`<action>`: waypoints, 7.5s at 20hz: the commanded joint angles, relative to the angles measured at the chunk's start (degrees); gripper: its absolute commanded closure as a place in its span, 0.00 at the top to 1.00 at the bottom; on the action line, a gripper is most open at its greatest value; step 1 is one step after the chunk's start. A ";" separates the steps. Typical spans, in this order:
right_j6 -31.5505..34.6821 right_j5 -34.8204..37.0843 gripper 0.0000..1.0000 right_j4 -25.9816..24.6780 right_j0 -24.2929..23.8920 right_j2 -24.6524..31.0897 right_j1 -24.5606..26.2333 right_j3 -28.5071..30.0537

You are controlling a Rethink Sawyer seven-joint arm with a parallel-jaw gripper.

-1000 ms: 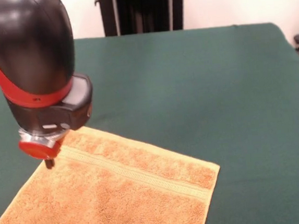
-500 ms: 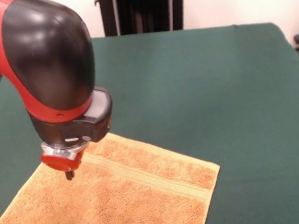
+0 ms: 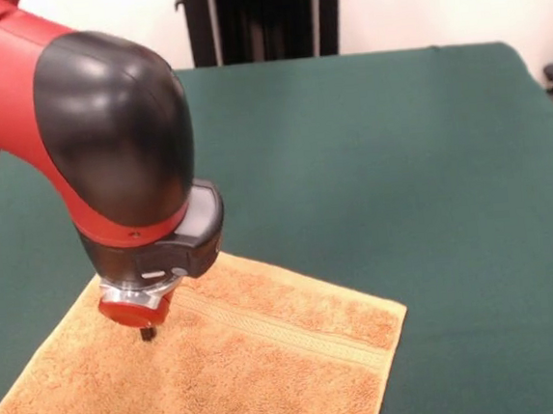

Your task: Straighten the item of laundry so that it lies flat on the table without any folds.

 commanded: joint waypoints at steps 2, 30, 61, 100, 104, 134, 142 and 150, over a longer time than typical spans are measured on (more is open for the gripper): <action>15.99 -5.14 1.00 3.82 0.90 5.94 4.56 -0.65; 12.63 -9.21 1.00 -1.13 5.33 5.77 0.95 21.57; 3.75 0.38 1.00 -8.42 4.11 6.70 0.83 23.12; -8.38 -4.64 1.00 -14.68 1.19 15.17 -1.73 34.66; -7.54 -7.05 1.00 -15.79 1.02 15.95 -2.63 37.14; -8.10 -10.41 1.00 -24.16 -2.55 19.86 -7.29 45.21; -7.07 -10.75 1.00 -25.77 -3.26 21.05 -7.80 45.40; -7.03 -11.60 1.00 -27.12 -4.08 21.97 -8.53 46.61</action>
